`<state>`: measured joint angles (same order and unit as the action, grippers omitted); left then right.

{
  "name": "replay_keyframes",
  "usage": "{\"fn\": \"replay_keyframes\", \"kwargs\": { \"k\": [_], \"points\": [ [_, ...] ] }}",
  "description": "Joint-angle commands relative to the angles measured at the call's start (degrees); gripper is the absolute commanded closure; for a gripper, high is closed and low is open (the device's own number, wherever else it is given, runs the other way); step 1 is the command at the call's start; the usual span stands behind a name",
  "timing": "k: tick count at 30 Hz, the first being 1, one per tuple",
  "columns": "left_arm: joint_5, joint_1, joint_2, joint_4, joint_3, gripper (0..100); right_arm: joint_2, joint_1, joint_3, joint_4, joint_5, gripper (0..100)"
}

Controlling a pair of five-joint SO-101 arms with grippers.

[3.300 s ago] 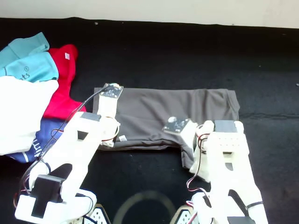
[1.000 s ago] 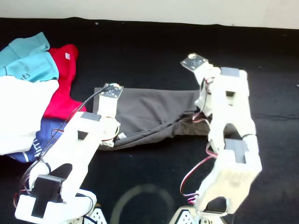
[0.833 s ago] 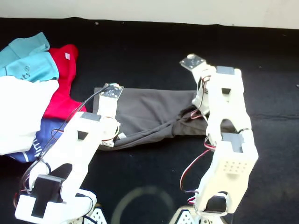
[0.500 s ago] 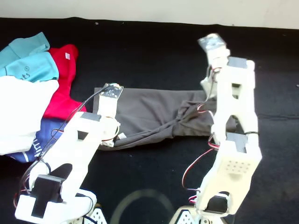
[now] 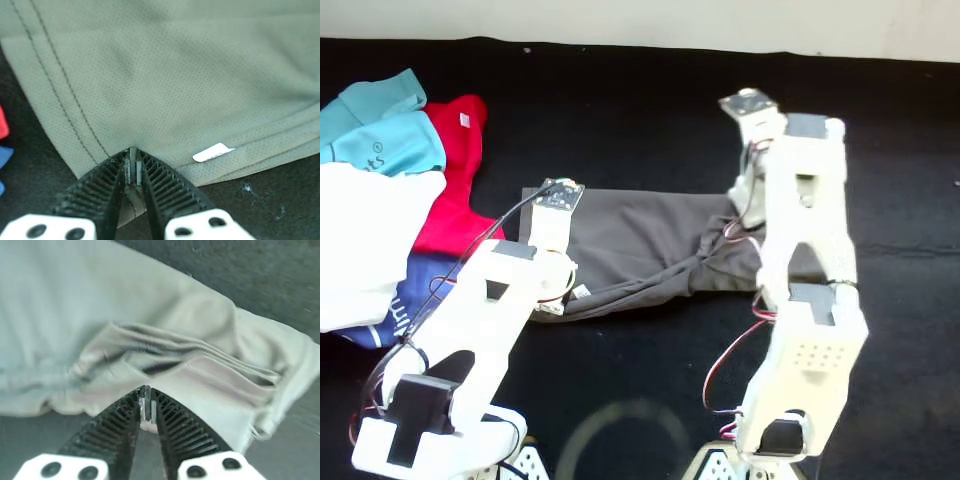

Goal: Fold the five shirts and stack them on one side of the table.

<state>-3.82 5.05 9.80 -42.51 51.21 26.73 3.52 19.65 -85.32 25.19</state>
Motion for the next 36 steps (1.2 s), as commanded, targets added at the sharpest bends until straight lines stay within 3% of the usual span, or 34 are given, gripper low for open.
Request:
{"fn": "replay_keyframes", "kwargs": {
  "k": [1,13,19,27,36],
  "points": [
    [-0.35,0.66,0.04,1.14,0.13,99,-0.48,2.07,-5.85,7.43,-5.10,99.1],
    [-0.35,0.66,0.04,1.14,0.13,99,-0.57,6.46,-9.80,18.24,-12.75,99.1],
    [-0.35,0.66,0.04,1.14,0.13,99,-3.82,6.20,-5.41,10.15,-13.89,99.1],
    [-0.35,0.66,0.04,1.14,0.13,99,-8.13,14.37,-5.85,3.65,-13.36,99.1],
    [-0.35,0.66,0.04,1.14,0.13,99,-7.34,18.07,-22.99,14.02,-13.71,99.1]
  ]
}}
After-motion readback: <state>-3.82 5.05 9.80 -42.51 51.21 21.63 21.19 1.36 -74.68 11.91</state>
